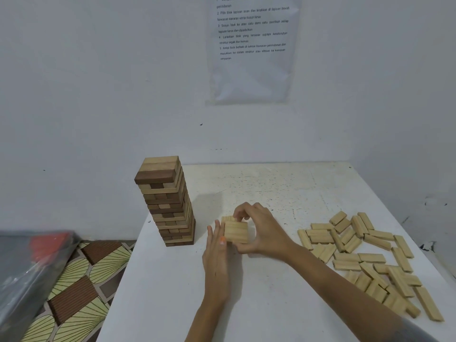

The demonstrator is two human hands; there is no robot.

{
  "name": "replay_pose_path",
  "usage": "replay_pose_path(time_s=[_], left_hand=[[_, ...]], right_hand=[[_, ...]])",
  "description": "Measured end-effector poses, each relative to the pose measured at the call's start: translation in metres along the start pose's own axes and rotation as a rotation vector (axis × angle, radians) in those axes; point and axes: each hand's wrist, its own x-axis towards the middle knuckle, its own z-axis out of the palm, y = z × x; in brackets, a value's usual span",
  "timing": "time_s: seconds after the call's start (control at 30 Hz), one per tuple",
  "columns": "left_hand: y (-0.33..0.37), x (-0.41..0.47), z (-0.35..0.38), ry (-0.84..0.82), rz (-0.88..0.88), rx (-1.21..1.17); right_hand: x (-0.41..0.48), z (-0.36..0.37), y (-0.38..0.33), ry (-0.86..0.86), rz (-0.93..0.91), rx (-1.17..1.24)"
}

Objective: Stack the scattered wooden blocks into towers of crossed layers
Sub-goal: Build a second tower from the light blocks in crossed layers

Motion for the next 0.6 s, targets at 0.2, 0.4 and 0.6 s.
replay_pose_path(time_s=[0.2, 0.4, 0.6], left_hand=[[0.003, 0.019, 0.002, 0.042, -0.088, -0.185], [0.018, 0.016, 0.006, 0.032, -0.156, -0.52], [-0.004, 0.021, 0.004, 0.007, -0.129, -0.158]], right_hand=[[0.022, 0.001, 0.004, -0.013, 0.024, -0.033], [0.034, 0.006, 0.007, -0.046, 0.034, -0.061], [0.036, 0.007, 0.01, -0.062, 0.044, -0.066]])
